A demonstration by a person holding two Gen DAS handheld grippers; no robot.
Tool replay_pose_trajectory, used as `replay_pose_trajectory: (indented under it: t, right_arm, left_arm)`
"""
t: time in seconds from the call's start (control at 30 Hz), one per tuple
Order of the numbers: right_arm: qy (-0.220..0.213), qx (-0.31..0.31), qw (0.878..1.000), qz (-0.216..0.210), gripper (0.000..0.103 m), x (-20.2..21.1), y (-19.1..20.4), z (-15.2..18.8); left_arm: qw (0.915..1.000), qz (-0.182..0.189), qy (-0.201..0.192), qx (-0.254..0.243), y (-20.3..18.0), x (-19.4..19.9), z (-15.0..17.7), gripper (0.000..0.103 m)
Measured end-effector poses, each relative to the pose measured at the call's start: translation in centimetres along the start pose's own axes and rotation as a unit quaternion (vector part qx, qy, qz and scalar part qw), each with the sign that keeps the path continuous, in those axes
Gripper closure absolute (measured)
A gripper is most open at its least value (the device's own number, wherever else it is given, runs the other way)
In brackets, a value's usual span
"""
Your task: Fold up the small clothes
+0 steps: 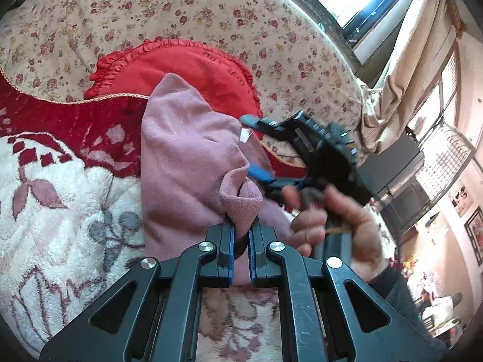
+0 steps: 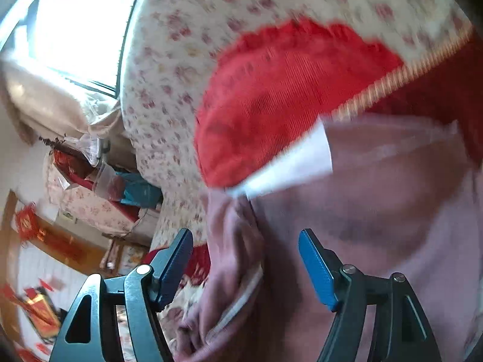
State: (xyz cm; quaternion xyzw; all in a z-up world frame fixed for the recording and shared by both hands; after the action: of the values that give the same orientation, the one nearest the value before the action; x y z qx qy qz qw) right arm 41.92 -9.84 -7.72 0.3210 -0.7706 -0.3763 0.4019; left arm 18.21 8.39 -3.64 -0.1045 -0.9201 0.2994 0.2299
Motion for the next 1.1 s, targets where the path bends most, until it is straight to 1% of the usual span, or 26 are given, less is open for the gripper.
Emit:
replay_pose_trajectory:
  t: [0.07,0.17,0.23,0.27,0.3,0.33,0.37,0.4,0.43,0.5,0.53,0.57,0.6,0.63,0.7,0.73,0.8,0.87,0.93,1.03,1.1]
  right_arm:
    - [0.016,-0.007,1.0,-0.015,0.033,-0.9,0.0,0.6]
    - [0.036,0.0,0.999,-0.007,0.033,-3.0,0.2,1.0]
    - [0.043,-0.006,0.999,-0.019,0.033,-3.9,0.3,0.9]
    - [0.05,-0.009,0.998,-0.028,0.036,-4.3,0.5,0.7]
    - [0.053,-0.008,0.998,-0.033,0.05,-4.6,0.8,0.5]
    - [0.05,0.006,0.998,-0.028,0.061,-4.5,1.2,0.2]
    - [0.045,0.025,0.998,-0.022,0.076,-4.2,1.7,0.0]
    - [0.04,0.038,0.998,-0.018,0.085,-4.2,2.0,-0.3]
    - [0.029,0.061,0.998,-0.005,0.088,-3.7,2.6,-0.7]
    - [0.012,0.098,0.995,0.021,0.09,-3.0,3.4,-1.3]
    - [-0.001,0.127,0.991,0.04,0.091,-2.3,4.0,-1.8]
    - [-0.007,0.147,0.987,0.059,0.091,-1.9,4.3,-2.3]
    - [-0.012,0.168,0.983,0.076,0.091,-1.4,4.6,-2.6]
    - [-0.015,0.196,0.976,0.098,0.091,-0.7,4.7,-3.1]
    - [-0.015,0.23,0.964,0.13,0.091,0.1,4.5,-3.7]
    - [-0.015,0.251,0.956,0.151,0.091,0.7,4.0,-4.3]
    - [-0.017,0.261,0.95,0.171,0.091,1.7,2.8,-5.2]
    - [-0.012,0.263,0.947,0.184,0.091,2.3,1.3,-6.0]
    - [-0.003,0.268,0.942,0.204,0.091,2.7,-0.3,-6.6]
    - [0.011,0.268,0.94,0.211,0.091,2.8,-2.4,-6.9]
    - [0.011,0.273,0.937,0.215,0.091,2.6,-3.3,-6.8]
  left_arm:
    - [1.0,0.002,-0.001,0.005,0.1,0.1,-0.1,0.097]
    - [1.0,0.004,0.001,0.006,0.1,0.2,0.0,0.097]
    - [1.0,0.006,0.004,0.007,0.1,0.2,0.1,0.097]
    - [1.0,0.007,0.006,0.003,0.0,0.1,0.3,0.097]
    - [0.9999,0.007,0.007,0.0,-0.1,0.1,0.4,0.097]
    - [0.9999,0.009,0.01,-0.003,-0.2,0.0,0.5,0.097]
    - [0.9999,0.01,0.013,-0.004,-0.4,-0.2,0.7,0.097]
    - [0.9998,0.012,0.016,-0.006,-0.6,-0.4,0.8,0.097]
    - [0.9997,0.014,0.02,-0.007,-0.7,-0.7,0.9,0.097]
    - [0.9989,0.027,0.037,-0.005,-1.3,-1.9,1.3,0.097]
    - [0.9984,0.035,0.045,-0.001,-1.6,-2.4,1.4,0.097]
    - [0.9964,0.055,0.064,0.003,-2.2,-3.6,1.7,0.097]
    - [0.9951,0.065,0.074,0.002,-2.8,-4.6,1.9,0.097]
    - [0.9941,0.072,0.081,-0.001,-3.2,-5.2,2.1,0.097]
    - [0.9895,0.094,0.11,0.001,-4.4,-7.3,2.9,0.097]
    - [0.9874,0.101,0.122,0.004,-5.0,-8.3,3.3,0.097]
    - [0.9847,0.109,0.136,0.009,-5.8,-9.8,4.1,0.097]
    - [0.982,0.11,0.153,0.013,-6.5,-11.3,5.1,0.097]
    - [0.9811,0.102,0.164,0.011,-7.0,-12.5,6.0,0.097]
    - [0.9797,0.089,0.179,0.009,-7.1,-13.7,7.6,0.097]
    - [0.9786,0.078,0.19,0.007,-7.0,-14.2,8.3,0.097]
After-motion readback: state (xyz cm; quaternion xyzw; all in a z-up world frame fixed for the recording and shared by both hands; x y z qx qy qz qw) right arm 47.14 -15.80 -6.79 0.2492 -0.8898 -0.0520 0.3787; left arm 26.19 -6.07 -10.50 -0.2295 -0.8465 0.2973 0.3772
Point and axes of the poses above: each gripper's, at about its wrist camera, not at the fingertips, and x roughly against the way its jaws point, y to its left, z to its underside, the point moved 2 cm from there along -x, roughly the way its jaws point, and after that the axes turned 11 degrees about -y, right-handed, at the moved point
